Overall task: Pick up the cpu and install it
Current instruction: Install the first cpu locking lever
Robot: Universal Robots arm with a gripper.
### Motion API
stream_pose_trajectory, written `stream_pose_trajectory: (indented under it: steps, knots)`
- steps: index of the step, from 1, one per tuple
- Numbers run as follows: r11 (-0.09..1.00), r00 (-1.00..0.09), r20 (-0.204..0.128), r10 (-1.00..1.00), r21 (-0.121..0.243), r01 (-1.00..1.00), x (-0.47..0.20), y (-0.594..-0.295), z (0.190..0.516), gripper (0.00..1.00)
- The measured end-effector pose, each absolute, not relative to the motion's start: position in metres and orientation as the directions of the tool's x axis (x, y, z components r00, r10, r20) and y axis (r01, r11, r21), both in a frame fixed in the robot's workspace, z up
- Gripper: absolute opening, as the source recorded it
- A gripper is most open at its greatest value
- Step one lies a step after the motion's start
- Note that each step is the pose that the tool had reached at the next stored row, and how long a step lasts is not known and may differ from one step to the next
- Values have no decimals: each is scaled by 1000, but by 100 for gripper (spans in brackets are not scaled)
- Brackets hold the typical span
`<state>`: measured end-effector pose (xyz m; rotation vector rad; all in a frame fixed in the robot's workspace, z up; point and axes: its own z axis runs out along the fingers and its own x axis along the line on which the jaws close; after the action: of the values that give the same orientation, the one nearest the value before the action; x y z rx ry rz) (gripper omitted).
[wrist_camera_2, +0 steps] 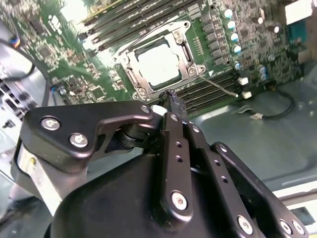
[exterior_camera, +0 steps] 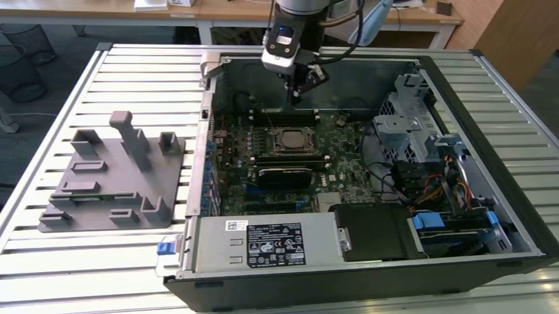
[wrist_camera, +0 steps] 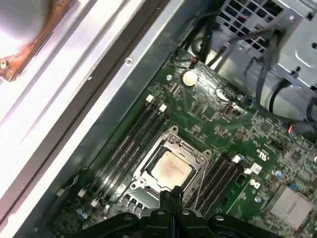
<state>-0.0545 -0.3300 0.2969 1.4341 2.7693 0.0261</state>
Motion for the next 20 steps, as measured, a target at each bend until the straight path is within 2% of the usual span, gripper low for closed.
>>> stream_pose_trajectory:
  steps: [20]
  knots:
    - [829,-829,-13,559,25,558,-55,-330,294,11]
